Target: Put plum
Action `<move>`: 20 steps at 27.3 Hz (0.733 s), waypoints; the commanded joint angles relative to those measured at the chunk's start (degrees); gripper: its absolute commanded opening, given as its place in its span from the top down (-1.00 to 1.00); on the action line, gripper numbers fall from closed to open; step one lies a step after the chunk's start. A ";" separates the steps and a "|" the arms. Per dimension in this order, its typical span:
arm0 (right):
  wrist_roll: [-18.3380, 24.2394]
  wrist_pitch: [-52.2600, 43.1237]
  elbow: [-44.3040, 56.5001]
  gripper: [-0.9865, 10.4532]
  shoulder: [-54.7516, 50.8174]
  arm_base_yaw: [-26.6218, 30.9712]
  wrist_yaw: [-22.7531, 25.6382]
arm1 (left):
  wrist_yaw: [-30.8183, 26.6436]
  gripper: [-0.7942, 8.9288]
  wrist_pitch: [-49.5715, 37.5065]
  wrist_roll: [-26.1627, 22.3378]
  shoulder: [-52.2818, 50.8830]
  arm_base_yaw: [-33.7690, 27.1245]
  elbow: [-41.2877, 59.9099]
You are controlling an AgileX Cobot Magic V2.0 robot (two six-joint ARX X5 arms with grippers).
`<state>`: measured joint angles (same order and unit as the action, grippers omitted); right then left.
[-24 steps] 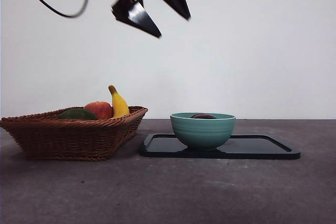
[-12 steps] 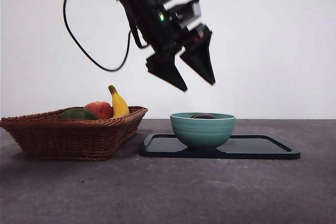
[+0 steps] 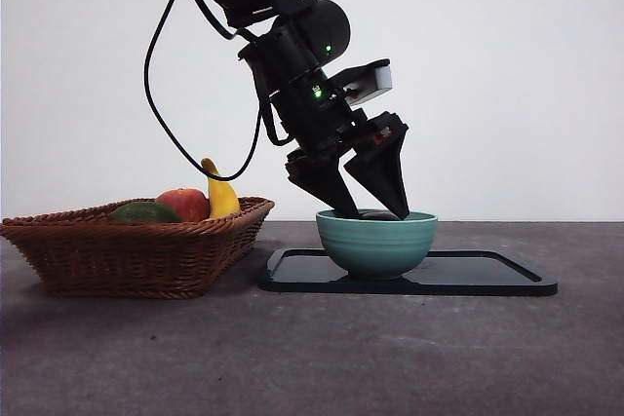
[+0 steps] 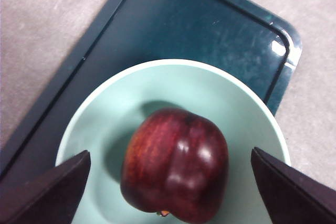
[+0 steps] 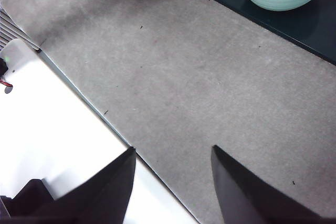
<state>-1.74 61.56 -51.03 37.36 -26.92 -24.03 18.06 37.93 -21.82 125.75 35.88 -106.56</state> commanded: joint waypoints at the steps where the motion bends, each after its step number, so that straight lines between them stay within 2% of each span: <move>1: 0.48 -0.15 -0.39 0.42 0.26 -0.33 -0.22 | -0.13 -0.17 -0.26 -1.33 1.81 0.59 -1.81; 14: 0.50 -0.17 -0.39 0.42 0.26 -0.33 -0.22 | -0.13 -0.17 -0.39 -2.60 2.86 1.01 -1.81; 20: 0.50 -0.17 -0.39 0.42 0.26 -0.33 -0.22 | -0.13 -0.11 -0.28 -3.02 2.89 1.86 -1.81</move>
<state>-1.72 61.58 -51.03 37.36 -26.92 -24.03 17.91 37.87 -23.70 126.78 37.19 -106.56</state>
